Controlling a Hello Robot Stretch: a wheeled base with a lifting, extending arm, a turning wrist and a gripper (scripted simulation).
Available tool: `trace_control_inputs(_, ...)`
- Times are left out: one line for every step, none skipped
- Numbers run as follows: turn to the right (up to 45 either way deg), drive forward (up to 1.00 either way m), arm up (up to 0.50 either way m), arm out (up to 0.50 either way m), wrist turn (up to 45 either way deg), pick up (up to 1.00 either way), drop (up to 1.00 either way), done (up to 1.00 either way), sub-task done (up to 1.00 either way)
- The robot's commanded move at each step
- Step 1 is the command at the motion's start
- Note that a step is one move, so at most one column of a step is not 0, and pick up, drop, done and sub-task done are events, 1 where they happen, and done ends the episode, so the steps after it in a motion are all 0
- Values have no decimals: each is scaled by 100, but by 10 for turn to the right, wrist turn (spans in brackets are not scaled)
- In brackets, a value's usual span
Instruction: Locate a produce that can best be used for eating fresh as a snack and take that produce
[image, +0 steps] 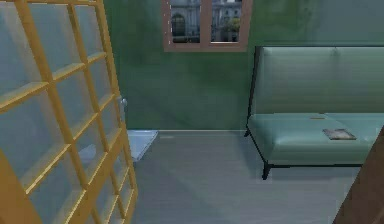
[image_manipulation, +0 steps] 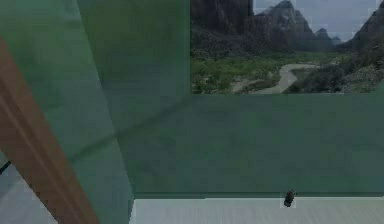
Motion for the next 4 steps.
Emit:
trace_control_inputs(30, 0, 0, 0, 0, 0, 0, 0, 0)
trace_control_inputs(0, 60, 0, 0, 0, 0, 0, 0, 0)
trace_control_inputs(360, 0, 0, 0, 0, 0, 0, 0, 0)
trace_control_inputs(0, 30, 0, 0, 0, 0, 0, 0, 0)
